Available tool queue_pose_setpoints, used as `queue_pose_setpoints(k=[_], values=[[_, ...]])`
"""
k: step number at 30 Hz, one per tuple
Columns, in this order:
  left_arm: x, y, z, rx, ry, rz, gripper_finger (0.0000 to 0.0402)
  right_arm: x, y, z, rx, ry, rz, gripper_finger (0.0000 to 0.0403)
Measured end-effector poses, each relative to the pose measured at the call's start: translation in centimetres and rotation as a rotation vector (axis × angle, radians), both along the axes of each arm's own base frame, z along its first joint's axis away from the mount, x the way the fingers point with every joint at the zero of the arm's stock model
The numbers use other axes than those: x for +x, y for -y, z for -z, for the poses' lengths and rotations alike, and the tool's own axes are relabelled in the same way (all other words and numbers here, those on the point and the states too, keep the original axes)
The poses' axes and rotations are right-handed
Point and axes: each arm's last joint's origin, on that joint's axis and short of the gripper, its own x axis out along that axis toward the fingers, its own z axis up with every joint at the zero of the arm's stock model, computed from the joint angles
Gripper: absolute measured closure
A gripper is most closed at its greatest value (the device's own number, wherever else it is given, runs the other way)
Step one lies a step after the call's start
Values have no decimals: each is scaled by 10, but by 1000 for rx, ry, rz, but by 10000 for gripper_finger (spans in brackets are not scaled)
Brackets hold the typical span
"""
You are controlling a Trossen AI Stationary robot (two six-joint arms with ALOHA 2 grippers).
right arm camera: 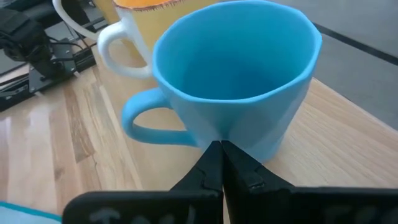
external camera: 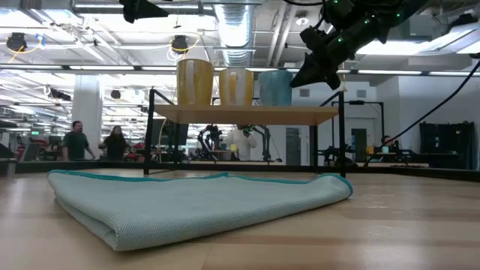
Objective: Stack small to large cups/mugs on shelf
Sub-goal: Adjust the blue mug on the shelf, then return to Home Position
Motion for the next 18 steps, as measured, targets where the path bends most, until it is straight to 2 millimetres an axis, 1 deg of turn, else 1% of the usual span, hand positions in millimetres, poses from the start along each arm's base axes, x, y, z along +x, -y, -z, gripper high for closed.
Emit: queue_pose_setpoints(k=[10,16,18], values=[[0,0,0,0,0,0,93,0,0,0,1,-6,-1,381],[0,0,0,0,0,0,93,-2,-1,3,17,-34,3,381],[0,0,0,0,0,0,93,-3,-1,0,33,-56,5,381]])
